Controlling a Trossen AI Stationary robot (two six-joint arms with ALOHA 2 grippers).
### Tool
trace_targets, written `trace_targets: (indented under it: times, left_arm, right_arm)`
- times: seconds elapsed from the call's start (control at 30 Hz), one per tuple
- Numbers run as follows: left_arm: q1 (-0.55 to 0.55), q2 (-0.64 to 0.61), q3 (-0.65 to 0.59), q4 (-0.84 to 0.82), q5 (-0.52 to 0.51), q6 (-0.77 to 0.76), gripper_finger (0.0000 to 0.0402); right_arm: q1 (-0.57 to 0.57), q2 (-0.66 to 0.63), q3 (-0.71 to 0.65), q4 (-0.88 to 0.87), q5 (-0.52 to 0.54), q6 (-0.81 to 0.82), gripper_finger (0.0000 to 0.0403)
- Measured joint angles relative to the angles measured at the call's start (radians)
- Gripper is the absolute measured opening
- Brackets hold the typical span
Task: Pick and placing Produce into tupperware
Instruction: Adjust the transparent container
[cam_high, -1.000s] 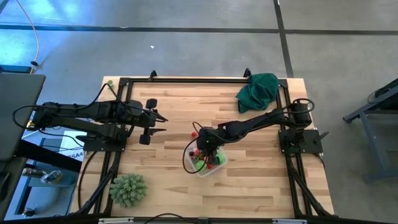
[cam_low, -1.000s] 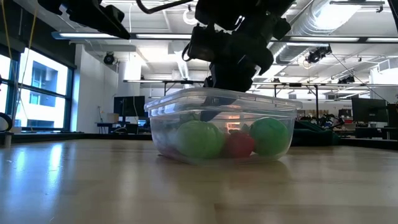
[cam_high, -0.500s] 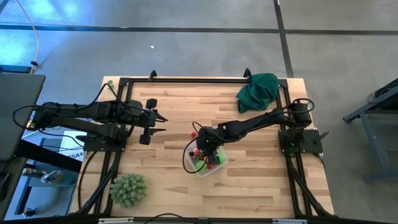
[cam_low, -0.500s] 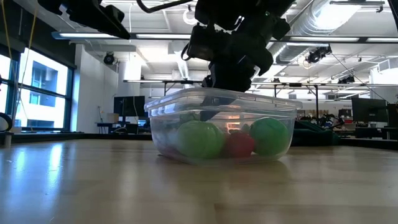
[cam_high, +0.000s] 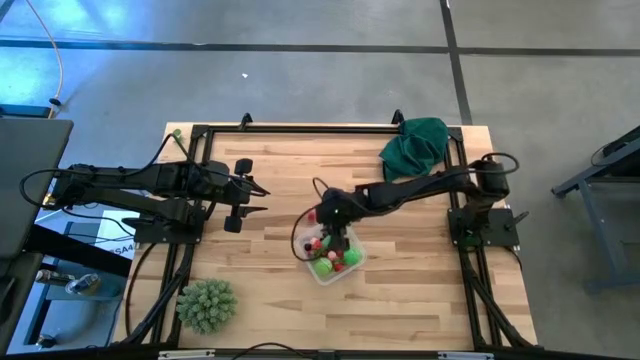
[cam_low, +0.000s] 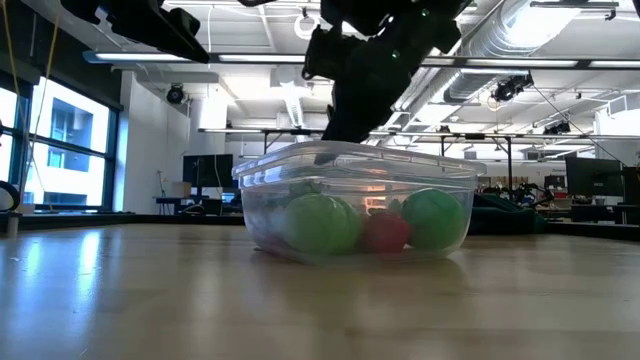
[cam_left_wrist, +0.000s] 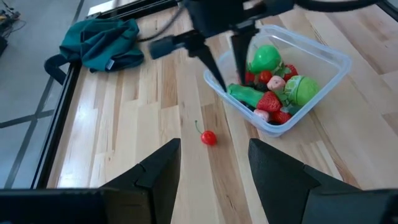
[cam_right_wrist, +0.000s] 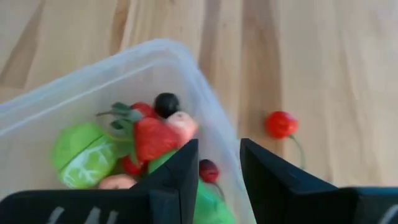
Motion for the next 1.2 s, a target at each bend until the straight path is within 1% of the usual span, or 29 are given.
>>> trace_targets:
  times: [0.23, 0.3, 0.47, 0.63, 1.0, 1.2]
  left_arm:
    - [0.0, 0.0, 0.0, 0.0, 0.0, 0.0, 0.0179]
    - [0.0, 0.0, 0.0, 0.0, 0.0, 0.0, 0.0179]
    - [0.0, 0.0, 0.0, 0.0, 0.0, 0.0, 0.0179]
    - [0.0, 0.0, 0.0, 0.0, 0.0, 0.0, 0.0179]
    - [0.0, 0.0, 0.0, 0.0, 0.0, 0.0, 0.0179]
    - [0.0, 0.0, 0.0, 0.0, 0.0, 0.0, 0.0179]
  right_arm:
    - [-0.061, -0.014, 0.0, -0.011, 0.008, 0.0, 0.011]
    - [-0.08, -0.014, 0.0, -0.024, 0.027, -0.001, 0.011]
    - [-0.125, -0.014, 0.0, -0.039, 0.028, -0.051, 0.011]
    - [-0.147, -0.008, 0.0, -0.068, 0.011, -0.082, 0.011]
    - [-0.143, 0.002, 0.0, -0.129, -0.052, -0.099, 0.011]
    - [-0.114, 0.002, 0.0, -0.151, -0.08, -0.094, 0.011]
